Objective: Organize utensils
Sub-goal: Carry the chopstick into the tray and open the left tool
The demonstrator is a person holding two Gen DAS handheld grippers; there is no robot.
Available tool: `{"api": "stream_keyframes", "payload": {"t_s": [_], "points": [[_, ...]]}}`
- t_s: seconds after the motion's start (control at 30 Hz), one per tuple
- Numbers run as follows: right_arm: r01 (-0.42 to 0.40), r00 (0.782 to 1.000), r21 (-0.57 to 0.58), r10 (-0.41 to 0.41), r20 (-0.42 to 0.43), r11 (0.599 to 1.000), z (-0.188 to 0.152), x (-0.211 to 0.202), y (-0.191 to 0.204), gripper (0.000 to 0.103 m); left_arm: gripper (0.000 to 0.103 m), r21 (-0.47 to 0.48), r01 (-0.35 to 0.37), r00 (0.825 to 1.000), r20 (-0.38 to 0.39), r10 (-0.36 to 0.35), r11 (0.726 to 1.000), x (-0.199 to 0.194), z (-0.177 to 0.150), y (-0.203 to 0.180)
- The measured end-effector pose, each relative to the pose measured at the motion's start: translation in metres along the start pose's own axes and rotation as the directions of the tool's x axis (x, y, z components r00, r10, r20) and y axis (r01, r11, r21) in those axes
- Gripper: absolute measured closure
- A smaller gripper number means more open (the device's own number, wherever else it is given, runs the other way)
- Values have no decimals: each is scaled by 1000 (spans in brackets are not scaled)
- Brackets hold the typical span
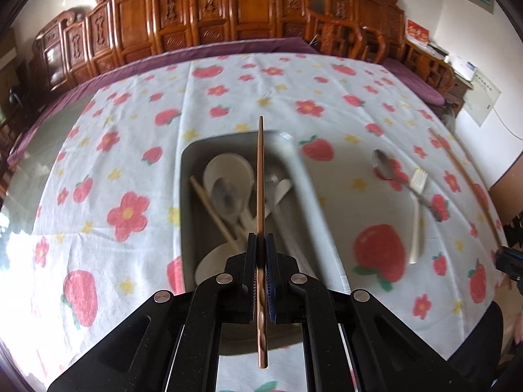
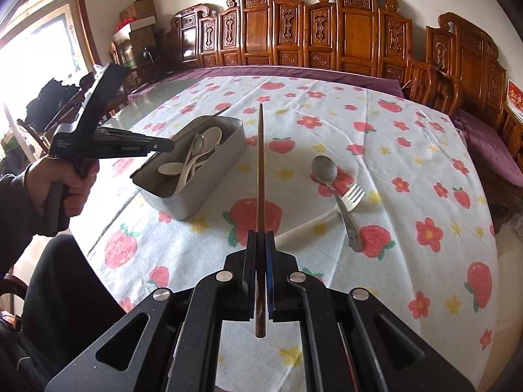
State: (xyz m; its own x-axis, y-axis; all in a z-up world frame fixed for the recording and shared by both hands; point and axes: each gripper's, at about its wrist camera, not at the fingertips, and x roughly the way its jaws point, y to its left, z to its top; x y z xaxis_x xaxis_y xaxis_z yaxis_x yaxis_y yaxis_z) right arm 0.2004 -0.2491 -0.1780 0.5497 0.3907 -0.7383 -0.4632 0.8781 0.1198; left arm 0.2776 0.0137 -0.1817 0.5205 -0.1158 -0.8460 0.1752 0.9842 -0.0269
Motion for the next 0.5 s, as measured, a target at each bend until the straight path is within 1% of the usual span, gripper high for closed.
{"api": "stream_keyframes", "payload": {"t_s": [0.17,0.37,0.5], "points": [[2,1000,-2,-2,-15,1000,-2,6,3,97,99,-4,-14,1000,-21,14,1000,15,-2,11],[4,1000,-4,-4,-27,1000,-1,10,6,97,98,-15,6,998,-67,-7,1000,30,-5,15],[4,1000,-10,-4,-25,1000,1,12,8,97,99,6,22,997,-80,-21,1000,34,-7,11]]}}
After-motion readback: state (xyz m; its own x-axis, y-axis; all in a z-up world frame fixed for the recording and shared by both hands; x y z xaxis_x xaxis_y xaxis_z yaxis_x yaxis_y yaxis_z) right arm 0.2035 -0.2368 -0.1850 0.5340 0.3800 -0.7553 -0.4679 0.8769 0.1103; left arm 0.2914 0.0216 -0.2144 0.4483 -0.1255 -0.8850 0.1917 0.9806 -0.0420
